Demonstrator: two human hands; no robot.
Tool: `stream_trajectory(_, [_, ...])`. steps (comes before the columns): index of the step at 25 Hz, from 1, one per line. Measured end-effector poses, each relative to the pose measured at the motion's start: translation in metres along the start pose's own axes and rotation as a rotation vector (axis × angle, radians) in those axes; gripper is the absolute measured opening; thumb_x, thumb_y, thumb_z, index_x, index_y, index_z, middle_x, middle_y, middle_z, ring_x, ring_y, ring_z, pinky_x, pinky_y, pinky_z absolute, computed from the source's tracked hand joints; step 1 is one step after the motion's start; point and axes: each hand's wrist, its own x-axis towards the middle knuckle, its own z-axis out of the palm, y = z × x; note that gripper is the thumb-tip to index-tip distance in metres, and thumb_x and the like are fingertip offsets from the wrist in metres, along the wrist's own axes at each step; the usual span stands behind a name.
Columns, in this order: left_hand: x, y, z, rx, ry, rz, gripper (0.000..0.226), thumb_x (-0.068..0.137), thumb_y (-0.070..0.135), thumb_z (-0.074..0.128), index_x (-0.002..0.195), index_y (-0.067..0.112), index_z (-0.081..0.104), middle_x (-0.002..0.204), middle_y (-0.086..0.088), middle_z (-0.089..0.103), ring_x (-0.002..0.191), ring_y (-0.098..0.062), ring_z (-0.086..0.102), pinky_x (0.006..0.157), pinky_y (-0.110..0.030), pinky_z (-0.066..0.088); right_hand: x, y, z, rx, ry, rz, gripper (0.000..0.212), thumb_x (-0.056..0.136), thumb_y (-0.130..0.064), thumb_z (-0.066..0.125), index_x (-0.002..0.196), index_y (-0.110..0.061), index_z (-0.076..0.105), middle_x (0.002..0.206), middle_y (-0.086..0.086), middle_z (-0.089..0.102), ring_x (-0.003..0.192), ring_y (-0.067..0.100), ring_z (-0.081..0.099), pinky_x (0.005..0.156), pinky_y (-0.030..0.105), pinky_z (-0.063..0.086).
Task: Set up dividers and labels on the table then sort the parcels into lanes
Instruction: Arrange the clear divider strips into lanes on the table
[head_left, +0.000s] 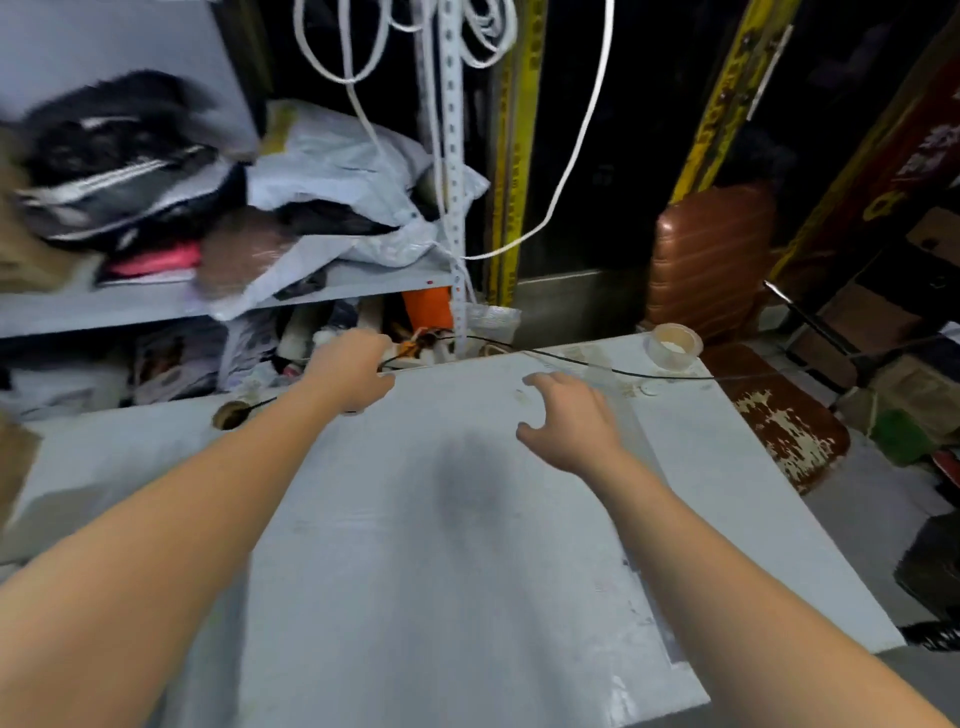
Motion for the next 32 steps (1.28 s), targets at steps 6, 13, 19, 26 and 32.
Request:
stream_trajectory(6, [-0.085, -0.105, -0.008, -0.045, 0.019, -0.107, 0.053, 0.093, 0.045, 0.063, 0.137, 0.016, 0.054, 0.129, -0.007, 0.06, 0.115, -0.03, 0.058, 0.086, -0.046, 0.055, 0.006, -0.097, 0.011, -0.022, -0.037, -0.072, 0.068, 0.088, -0.041, 0.071, 0.149, -0.024, 0.047, 0.153, 0.002, 0.051, 0.14, 0.025, 0.046, 0.11, 0.042, 0.042])
stream_trajectory(13, [-0.15, -0.213, 0.014, -0.086, -0.037, -0.055, 0.029, 0.092, 0.038, 0.061, 0.114, 0.019, 0.061, 0.112, -0.005, 0.066, 0.102, -0.031, 0.062, 0.076, -0.044, 0.055, -0.032, -0.208, 0.063, 0.054, -0.107, 0.019, 0.063, 0.088, -0.036, 0.071, 0.146, -0.025, 0.049, 0.149, 0.001, 0.053, 0.137, 0.024, 0.048, 0.105, 0.041, 0.047])
stream_trajectory(19, [-0.177, -0.255, 0.053, -0.052, -0.124, -0.004, 0.054, 0.095, 0.039, 0.059, 0.145, 0.021, 0.049, 0.139, -0.007, 0.055, 0.123, -0.031, 0.055, 0.096, -0.043, 0.05, -0.067, -0.275, 0.123, 0.07, -0.161, 0.076, 0.06, 0.088, -0.033, 0.068, 0.145, -0.025, 0.05, 0.146, -0.001, 0.055, 0.134, 0.021, 0.051, 0.099, 0.037, 0.049])
stream_trajectory(26, [-0.162, -0.264, 0.077, -0.084, -0.133, 0.288, 0.046, 0.096, 0.029, 0.061, 0.141, 0.022, 0.057, 0.141, -0.001, 0.054, 0.129, -0.028, 0.049, 0.101, -0.045, 0.047, -0.111, -0.309, 0.185, 0.34, -0.293, 0.161, 0.056, 0.087, -0.036, 0.076, 0.139, -0.022, 0.059, 0.135, -0.002, 0.063, 0.113, 0.016, 0.065, 0.095, 0.03, 0.053])
stream_trajectory(32, [-0.134, -0.268, 0.088, 0.004, -0.063, 0.548, 0.014, 0.088, 0.026, 0.073, 0.101, 0.022, 0.072, 0.105, 0.005, 0.063, 0.108, -0.018, 0.053, 0.089, -0.029, 0.042, -0.126, -0.317, 0.202, 0.48, -0.317, 0.209, 0.041, 0.085, -0.021, 0.073, 0.126, -0.021, 0.07, 0.12, -0.007, 0.072, 0.09, 0.005, 0.071, 0.086, 0.026, 0.058])
